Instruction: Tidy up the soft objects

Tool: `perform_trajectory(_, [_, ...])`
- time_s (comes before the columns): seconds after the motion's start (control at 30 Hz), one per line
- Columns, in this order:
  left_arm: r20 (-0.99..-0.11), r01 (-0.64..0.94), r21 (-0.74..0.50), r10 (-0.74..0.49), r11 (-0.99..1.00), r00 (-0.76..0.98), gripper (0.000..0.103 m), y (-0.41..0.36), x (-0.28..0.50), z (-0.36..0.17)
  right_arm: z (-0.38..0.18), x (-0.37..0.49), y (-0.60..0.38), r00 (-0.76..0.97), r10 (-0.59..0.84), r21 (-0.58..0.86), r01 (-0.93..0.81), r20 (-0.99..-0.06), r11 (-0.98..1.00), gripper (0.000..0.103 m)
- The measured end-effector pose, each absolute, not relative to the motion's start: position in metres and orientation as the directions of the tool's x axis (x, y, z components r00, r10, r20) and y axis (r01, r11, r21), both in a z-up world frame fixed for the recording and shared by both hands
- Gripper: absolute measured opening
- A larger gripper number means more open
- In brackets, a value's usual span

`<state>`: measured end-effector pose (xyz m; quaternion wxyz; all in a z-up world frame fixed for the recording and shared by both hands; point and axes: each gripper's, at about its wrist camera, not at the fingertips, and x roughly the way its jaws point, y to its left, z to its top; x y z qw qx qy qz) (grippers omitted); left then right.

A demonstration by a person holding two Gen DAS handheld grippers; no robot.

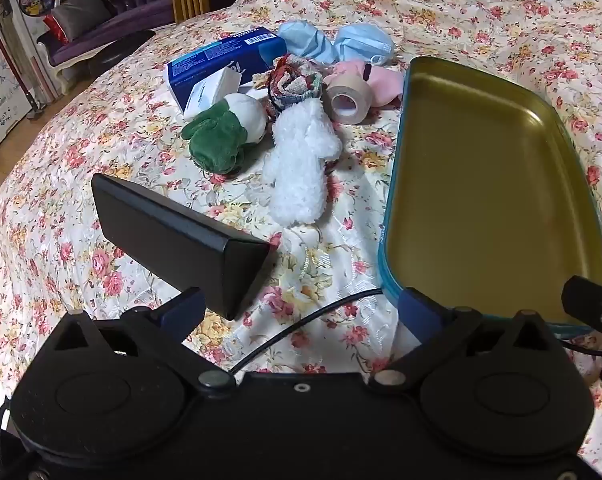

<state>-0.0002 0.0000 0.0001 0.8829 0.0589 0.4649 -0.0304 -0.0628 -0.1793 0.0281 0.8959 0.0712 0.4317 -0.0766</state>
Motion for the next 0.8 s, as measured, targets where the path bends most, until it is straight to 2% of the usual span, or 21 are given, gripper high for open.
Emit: perform_trajectory(0.8, [-0.828, 0.112, 0.072, -0.003, 0.991, 0.56, 0.1, -0.0018, -0.0014, -0.0003, 0.0246, -0.0621, -0.1792, 0.609, -0.074, 0.062, 0.2, -0.79, 0.978, 0.103])
